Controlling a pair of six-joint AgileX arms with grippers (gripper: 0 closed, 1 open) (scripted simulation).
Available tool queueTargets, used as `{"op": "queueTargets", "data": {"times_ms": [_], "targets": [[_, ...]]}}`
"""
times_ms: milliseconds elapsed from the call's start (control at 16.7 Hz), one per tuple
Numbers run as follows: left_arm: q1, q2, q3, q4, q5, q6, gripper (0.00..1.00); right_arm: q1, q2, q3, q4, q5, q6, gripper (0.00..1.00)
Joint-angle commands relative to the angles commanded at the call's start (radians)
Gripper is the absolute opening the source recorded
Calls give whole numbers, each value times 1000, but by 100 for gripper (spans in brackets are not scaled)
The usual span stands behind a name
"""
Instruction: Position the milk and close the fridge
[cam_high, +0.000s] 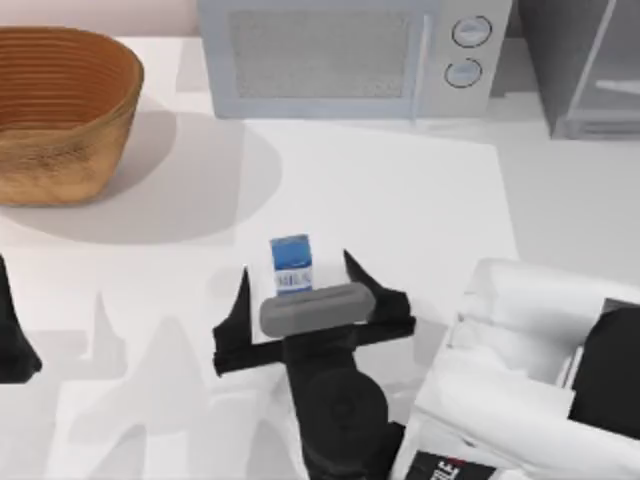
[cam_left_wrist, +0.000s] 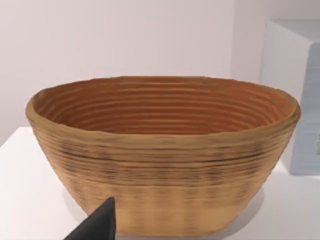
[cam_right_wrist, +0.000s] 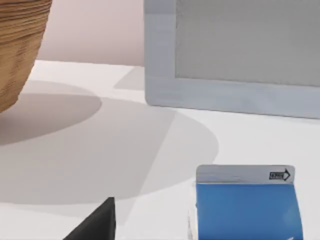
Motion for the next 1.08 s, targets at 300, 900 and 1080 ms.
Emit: {"op": "queueTargets", "data": {"times_ms": [300, 900, 1080], "targets": [[0, 0, 0, 0, 0, 0, 100, -9, 35, 22, 15, 2, -1, 100], [0, 0, 0, 0, 0, 0, 100, -88, 70, 141, -69, -77, -3, 100], [0, 0, 0, 0, 0, 0, 100, -89, 70, 143, -70, -77, -3, 100]]}}
